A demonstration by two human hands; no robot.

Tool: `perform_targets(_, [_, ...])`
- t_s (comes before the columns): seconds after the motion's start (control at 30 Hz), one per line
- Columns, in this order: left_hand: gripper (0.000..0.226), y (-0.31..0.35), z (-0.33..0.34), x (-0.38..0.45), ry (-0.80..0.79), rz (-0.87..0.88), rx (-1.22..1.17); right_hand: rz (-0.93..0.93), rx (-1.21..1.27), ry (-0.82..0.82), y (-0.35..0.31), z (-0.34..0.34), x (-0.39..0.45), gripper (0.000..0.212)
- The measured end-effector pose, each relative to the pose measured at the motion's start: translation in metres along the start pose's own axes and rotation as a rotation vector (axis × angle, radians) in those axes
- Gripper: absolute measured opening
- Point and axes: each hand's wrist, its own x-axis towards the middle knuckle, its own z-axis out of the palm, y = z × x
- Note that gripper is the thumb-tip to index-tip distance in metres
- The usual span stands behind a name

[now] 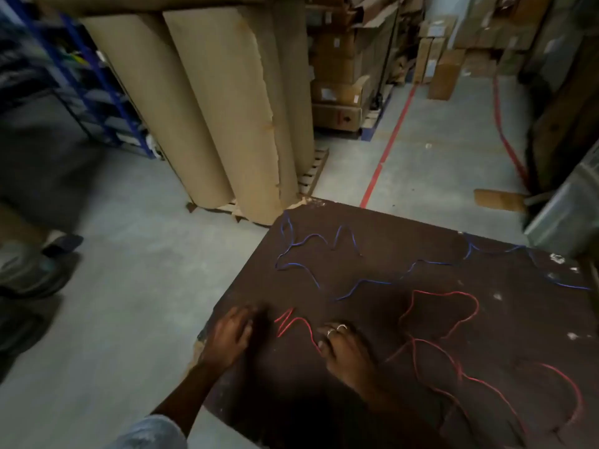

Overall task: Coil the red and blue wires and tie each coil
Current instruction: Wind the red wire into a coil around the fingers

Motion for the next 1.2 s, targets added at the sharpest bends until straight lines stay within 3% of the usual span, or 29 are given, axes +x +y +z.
perform_targets(0.13, [0.027,0.004,-0.003,0.018,-0.154,-0.108,-0.153,0.11,0.002,-0.079,-0.024,0.01,0.028,0.044])
perform_targets(0.33, [0.061,0.008,0.035,0.057,-0.351,-0.352,-0.542,0.245,-0.103,-0.219,-0.043,0.01,0.055,0.034])
perform_targets(0.47, [0.028,0.024,0.046,0.078,-0.499,-0.458,-0.639,0.293,-0.15,-0.269,-0.042,0.016,0.063,0.033])
perform_targets(0.73, [0.01,0.023,0.051,0.093,-0.71,-0.551,-0.721,0.376,-0.115,-0.315,-0.039,0.019,0.06,0.029])
perform_targets(0.83, [0.007,0.025,0.041,0.098,-0.715,-0.648,-0.855,0.374,0.038,-0.271,-0.036,0.019,0.052,0.032])
perform_targets(1.0, [0.016,0.029,0.023,0.106,-0.758,-0.967,-1.418,0.24,0.187,-0.11,-0.028,0.014,0.032,0.048])
perform_targets(1.1, [0.021,0.043,0.009,0.11,-0.791,-0.992,-1.677,0.193,0.282,0.002,-0.029,0.004,0.021,0.039])
perform_targets(1.2, [0.023,0.063,0.0,0.112,-0.825,-0.965,-1.748,0.133,0.343,0.069,-0.033,-0.009,0.011,0.029])
